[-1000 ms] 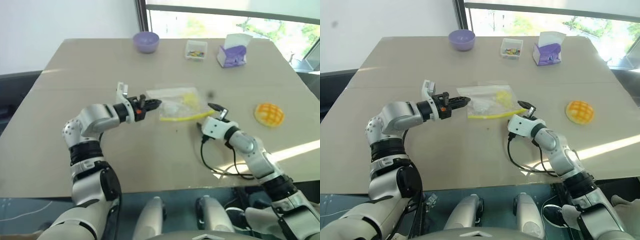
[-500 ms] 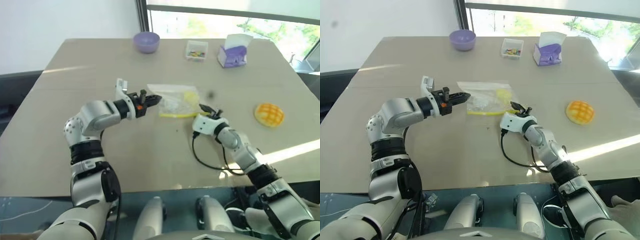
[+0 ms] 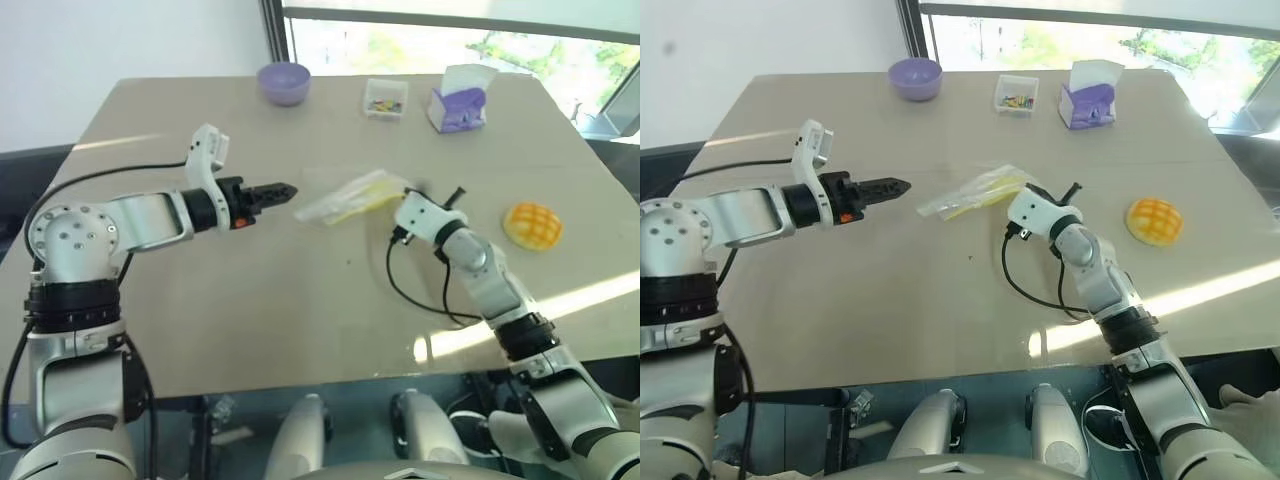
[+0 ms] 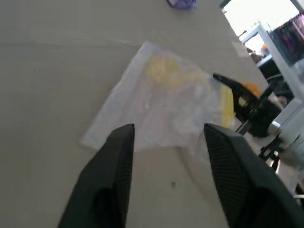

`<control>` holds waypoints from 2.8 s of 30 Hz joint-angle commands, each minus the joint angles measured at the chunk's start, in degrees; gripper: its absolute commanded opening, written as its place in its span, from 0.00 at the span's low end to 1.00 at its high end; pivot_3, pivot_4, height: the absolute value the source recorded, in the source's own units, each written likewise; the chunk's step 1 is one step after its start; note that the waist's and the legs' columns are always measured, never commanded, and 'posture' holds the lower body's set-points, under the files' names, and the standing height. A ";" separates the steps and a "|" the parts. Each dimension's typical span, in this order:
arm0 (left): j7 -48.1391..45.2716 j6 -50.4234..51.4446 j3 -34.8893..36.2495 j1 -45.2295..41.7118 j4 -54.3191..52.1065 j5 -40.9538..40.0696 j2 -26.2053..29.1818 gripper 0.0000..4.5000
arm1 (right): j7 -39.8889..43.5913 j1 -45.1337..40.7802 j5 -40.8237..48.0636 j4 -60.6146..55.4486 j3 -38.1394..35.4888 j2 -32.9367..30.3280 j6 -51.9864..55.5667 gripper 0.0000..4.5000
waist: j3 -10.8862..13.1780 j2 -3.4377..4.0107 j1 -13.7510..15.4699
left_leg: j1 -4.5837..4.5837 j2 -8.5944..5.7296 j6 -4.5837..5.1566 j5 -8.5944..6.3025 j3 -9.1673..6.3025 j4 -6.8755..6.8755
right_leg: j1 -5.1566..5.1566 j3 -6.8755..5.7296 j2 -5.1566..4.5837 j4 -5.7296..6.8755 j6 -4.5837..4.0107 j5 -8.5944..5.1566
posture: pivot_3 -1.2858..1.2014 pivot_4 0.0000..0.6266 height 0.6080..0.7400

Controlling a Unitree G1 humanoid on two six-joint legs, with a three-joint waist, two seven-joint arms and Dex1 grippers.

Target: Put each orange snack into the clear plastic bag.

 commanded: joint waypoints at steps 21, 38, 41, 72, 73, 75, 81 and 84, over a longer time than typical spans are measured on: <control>-24.44 -33.51 -20.37 3.97 -13.20 53.70 -5.65 0.67 | 0.64 -0.79 -2.47 -9.16 1.71 3.61 9.74 0.00 | 0.02 0.01 -0.19 | -0.19 0.04 0.27 -0.13 0.12 -0.37 | -0.28 0.08 0.02 -0.18 0.02 0.00 | 0.52 0.24 1.00; -27.44 -46.30 -19.98 3.18 -3.82 63.80 -8.69 0.00 | 4.13 2.10 0.57 -13.21 -0.51 1.82 12.89 0.43 | 0.01 0.01 -0.23 | -0.15 0.05 0.26 -0.12 0.12 -0.31 | -0.32 0.09 0.03 0.01 0.01 0.00 | 0.52 0.24 1.00; -28.34 -54.34 -20.22 2.46 0.88 66.59 -9.08 0.00 | 6.86 5.13 2.06 -17.50 -1.49 -0.66 13.64 0.50 | 0.01 0.01 -0.04 | -0.15 0.05 0.26 -0.12 0.12 -0.30 | -0.32 0.09 0.03 0.00 0.01 0.00 | 0.52 0.24 1.00; -28.95 -68.39 -18.07 1.17 9.28 72.10 -14.74 0.00 | 8.68 4.07 15.86 -23.84 -1.02 9.30 23.04 0.01 | 0.01 0.02 -0.20 | -0.16 0.07 0.28 -0.13 0.07 0.06 | -0.30 0.06 0.06 0.30 0.02 0.01 | 0.52 0.24 1.00; -29.04 -68.40 -18.09 1.21 9.10 72.14 -14.70 0.00 | 8.61 4.02 15.87 -23.80 -0.92 9.28 23.03 0.01 | 0.01 0.02 -0.21 | -0.16 0.07 0.28 -0.13 0.08 0.06 | -0.30 0.06 0.06 0.31 0.02 0.01 | 0.52 0.24 1.00; -29.14 -68.01 -18.03 1.35 8.69 72.04 -14.74 0.00 | 8.25 3.89 15.66 -23.66 -0.75 9.21 22.85 0.01 | 0.01 0.02 -0.20 | -0.16 0.07 0.28 -0.13 0.07 0.07 | -0.30 0.06 0.06 0.31 0.02 0.01 | 0.52 0.24 1.00; -29.27 -67.06 -17.92 1.54 8.16 72.13 -14.78 0.00 | 7.12 3.60 15.81 -23.48 -1.19 9.44 22.86 0.01 | 0.01 0.02 -0.20 | -0.16 0.07 0.28 -0.13 0.07 0.10 | -0.30 0.06 0.06 0.33 0.02 0.01 | 0.52 0.24 1.00; -29.63 -67.14 -18.01 1.61 7.75 71.98 -14.87 0.00 | 6.13 3.41 16.43 -23.33 -2.03 10.06 23.60 0.01 | 0.01 0.02 -0.20 | -0.16 0.07 0.28 -0.13 0.07 0.11 | -0.30 0.06 0.06 0.35 0.02 0.01 | 0.52 0.24 1.00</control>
